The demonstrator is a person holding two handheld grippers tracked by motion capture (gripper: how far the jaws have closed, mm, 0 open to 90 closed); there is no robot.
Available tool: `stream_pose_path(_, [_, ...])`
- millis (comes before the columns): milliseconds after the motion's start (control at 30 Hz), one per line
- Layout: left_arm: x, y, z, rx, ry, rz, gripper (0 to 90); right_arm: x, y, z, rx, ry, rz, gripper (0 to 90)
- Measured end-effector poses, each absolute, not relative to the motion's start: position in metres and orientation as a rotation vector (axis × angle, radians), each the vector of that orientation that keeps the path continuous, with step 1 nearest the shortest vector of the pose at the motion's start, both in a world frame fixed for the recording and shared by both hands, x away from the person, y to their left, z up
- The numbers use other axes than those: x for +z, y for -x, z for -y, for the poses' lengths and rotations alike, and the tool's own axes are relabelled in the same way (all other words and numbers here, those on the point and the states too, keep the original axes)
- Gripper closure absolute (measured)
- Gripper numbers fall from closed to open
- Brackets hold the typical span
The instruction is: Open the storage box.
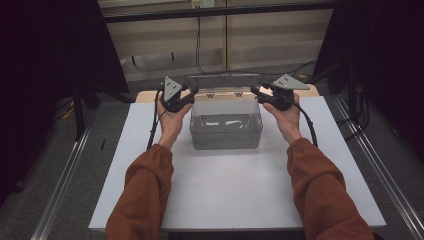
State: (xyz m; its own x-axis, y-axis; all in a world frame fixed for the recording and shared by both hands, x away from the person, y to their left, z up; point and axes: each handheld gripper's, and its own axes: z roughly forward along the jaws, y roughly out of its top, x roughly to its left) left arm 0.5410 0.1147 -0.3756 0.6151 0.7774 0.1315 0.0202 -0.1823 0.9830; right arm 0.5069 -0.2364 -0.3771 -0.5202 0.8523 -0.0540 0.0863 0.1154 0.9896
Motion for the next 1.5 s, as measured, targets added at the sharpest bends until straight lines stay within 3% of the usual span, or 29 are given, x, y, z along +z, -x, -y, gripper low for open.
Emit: stream_pose_path(1500, [-0.389, -0.576, -0.116, 0.661, -1.678, -0.772, 67.9, -0.399, -0.550, 0.237, 1.448, -1.018, -1.759, 65.5])
